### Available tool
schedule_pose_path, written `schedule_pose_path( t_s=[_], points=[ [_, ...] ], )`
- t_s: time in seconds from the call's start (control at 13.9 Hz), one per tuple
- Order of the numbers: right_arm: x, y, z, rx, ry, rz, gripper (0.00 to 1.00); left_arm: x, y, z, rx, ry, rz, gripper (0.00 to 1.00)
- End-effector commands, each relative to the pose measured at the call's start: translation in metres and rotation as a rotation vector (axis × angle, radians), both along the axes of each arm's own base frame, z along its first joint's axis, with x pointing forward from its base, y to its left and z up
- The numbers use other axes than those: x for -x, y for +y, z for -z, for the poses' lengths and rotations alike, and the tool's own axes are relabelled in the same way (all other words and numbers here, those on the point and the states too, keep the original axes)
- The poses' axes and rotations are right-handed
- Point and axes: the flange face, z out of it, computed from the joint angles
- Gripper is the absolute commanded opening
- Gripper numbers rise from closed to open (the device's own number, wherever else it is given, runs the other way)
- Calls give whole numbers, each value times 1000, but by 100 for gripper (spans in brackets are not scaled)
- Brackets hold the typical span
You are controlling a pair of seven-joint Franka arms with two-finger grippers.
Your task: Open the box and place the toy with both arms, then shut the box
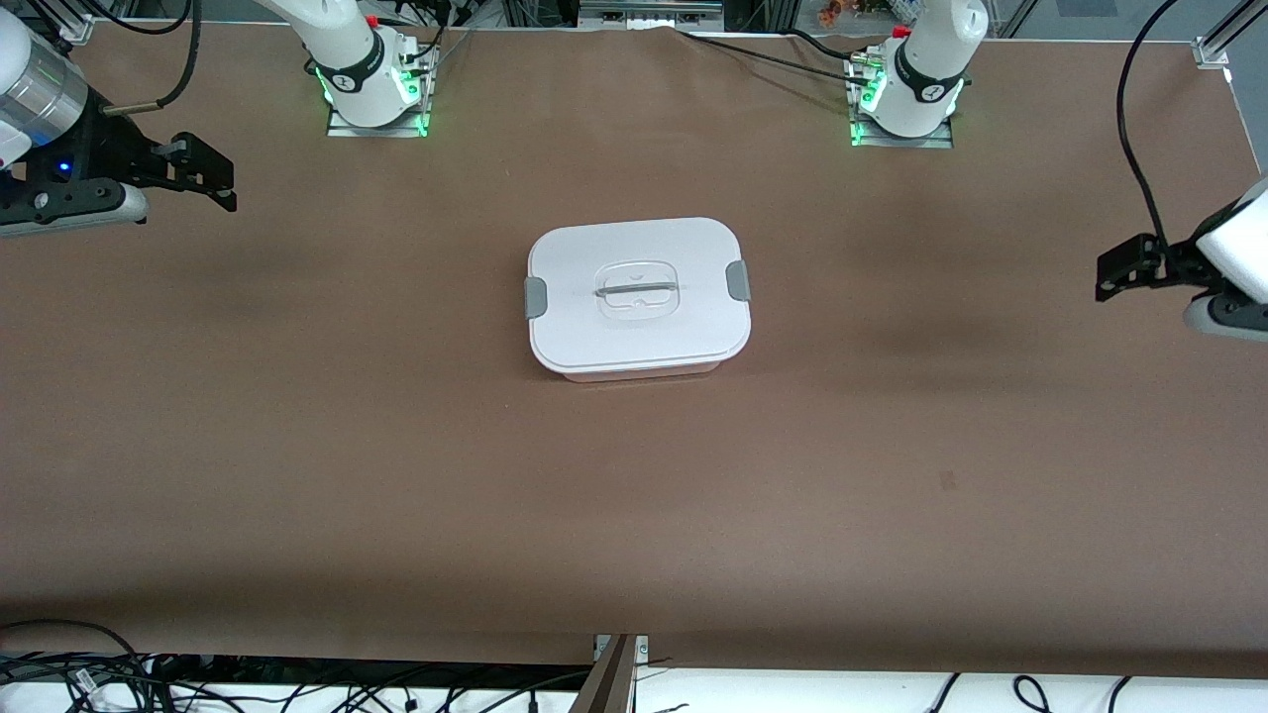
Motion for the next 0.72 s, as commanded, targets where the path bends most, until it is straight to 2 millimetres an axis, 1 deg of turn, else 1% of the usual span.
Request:
schedule_pose_path(
  t_s=[0.0,0.07,0.14,0.22,0.5,0.65],
  points=[
    [-2,0,-5,7,-7,6,100,9,7,10,69,25,-58,100],
    [-2,0,-6,8,-9,8,100,8,14,13,85,30,-93,100],
    [-1,2,-6,7,-9,8,100,6,17,16,88,38,-94,100],
    [-1,3,-6,7,-8,9,100,0,17,25,89,55,-91,100],
    [0,3,-5,5,-1,8,100,-4,15,16,79,34,-90,100],
    [0,4,-5,5,-1,11,100,-5,16,18,74,37,-90,100]
  ],
)
